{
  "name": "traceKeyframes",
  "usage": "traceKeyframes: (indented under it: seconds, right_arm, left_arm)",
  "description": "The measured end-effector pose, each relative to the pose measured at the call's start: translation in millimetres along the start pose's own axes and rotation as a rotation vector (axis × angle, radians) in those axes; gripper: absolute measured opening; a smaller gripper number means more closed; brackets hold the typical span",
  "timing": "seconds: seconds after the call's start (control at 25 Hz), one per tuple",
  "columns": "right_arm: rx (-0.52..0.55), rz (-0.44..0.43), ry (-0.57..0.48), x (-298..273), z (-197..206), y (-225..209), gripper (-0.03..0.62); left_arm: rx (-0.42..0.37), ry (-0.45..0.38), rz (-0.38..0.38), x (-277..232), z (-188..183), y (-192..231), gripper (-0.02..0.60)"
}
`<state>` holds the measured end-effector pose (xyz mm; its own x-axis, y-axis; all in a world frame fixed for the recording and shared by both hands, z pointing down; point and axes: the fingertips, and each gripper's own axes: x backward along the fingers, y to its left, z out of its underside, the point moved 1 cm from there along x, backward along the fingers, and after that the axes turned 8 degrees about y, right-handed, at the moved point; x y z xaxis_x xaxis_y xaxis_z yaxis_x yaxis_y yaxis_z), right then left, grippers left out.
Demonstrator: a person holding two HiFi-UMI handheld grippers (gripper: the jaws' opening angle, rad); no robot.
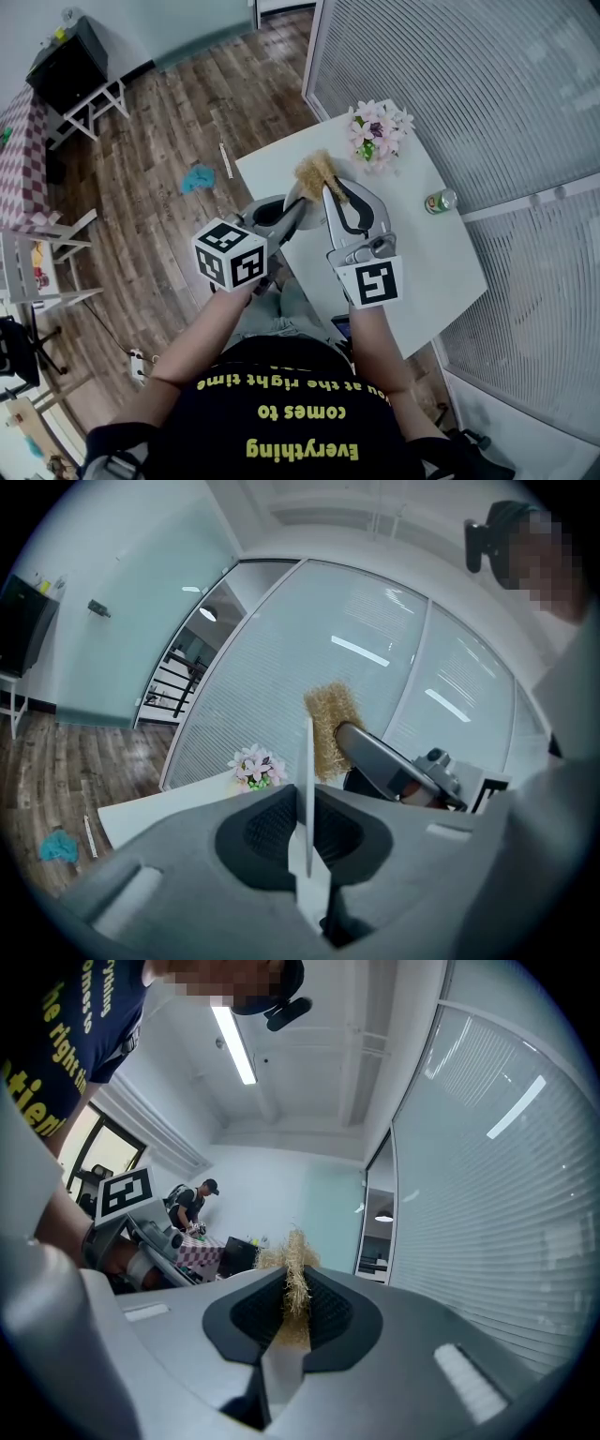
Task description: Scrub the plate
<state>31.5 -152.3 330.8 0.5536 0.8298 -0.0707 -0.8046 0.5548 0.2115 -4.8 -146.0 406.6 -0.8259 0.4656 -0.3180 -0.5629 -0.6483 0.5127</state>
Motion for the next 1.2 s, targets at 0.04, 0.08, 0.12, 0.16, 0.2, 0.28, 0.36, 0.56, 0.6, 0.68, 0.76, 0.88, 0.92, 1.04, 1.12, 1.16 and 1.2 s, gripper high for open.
traceKeyframes:
  seconds: [0.04,0.08,0.12,0.16,0.2,0.28,0.36,0.56,0.6,0.68,0.76,0.88,0.92,1.04,1.12,1.16,1.2]
  right_arm:
    - [0.0,0.003,0.001,0,1,-1,0.035]
    - [0.001,0.006,0.001,0,2,-2,0.035]
    - [0.001,0.009,0.002,1,3,-4,0.035]
    - [0.0,0.013,0.003,1,4,-5,0.035]
    - [-0.003,0.017,0.004,1,5,-7,0.035]
    - [-0.007,0.026,0.007,2,7,-10,0.035]
    - [-0.01,0.032,0.012,3,9,-13,0.034]
    - [-0.013,0.048,0.024,3,15,-20,0.034]
    - [-0.009,0.052,0.027,3,16,-22,0.035]
    - [-0.006,0.06,0.033,3,17,-25,0.034]
    - [0.0,0.069,0.04,4,19,-29,0.034]
    - [0.005,0.085,0.049,6,23,-36,0.034]
    - [0.004,0.09,0.052,7,24,-38,0.034]
    - [-0.002,0.104,0.06,8,29,-43,0.034]
    - [-0.006,0.111,0.065,9,31,-46,0.034]
    - [-0.008,0.115,0.068,9,32,-48,0.034]
    - [-0.009,0.12,0.07,9,33,-49,0.034]
  left_arm:
    - [0.0,-0.001,0.002,0,0,0,0.018]
    - [0.0,-0.003,0.003,-1,1,0,0.018]
    - [0.001,-0.003,0.004,-1,1,0,0.018]
    - [0.001,-0.003,0.006,-1,2,-1,0.018]
    - [0.002,-0.002,0.007,-2,2,-1,0.018]
    - [0.003,-0.001,0.009,-1,3,-2,0.018]
    - [0.003,-0.001,0.009,0,4,-2,0.018]
    - [0.004,0.001,0.011,-1,5,-2,0.018]
    - [0.004,0.0,0.012,-1,5,-2,0.018]
    - [0.003,-0.002,0.015,0,4,-3,0.018]
    - [0.002,-0.004,0.017,0,3,-3,0.02]
    - [0.001,-0.007,0.02,0,3,-4,0.02]
    - [0.0,-0.008,0.021,0,3,-4,0.02]
    - [0.0,-0.008,0.023,-1,4,-4,0.02]
    - [0.001,-0.008,0.025,-1,3,-4,0.02]
    - [0.002,-0.009,0.027,-1,3,-4,0.02]
    - [0.002,-0.011,0.028,-1,2,-4,0.02]
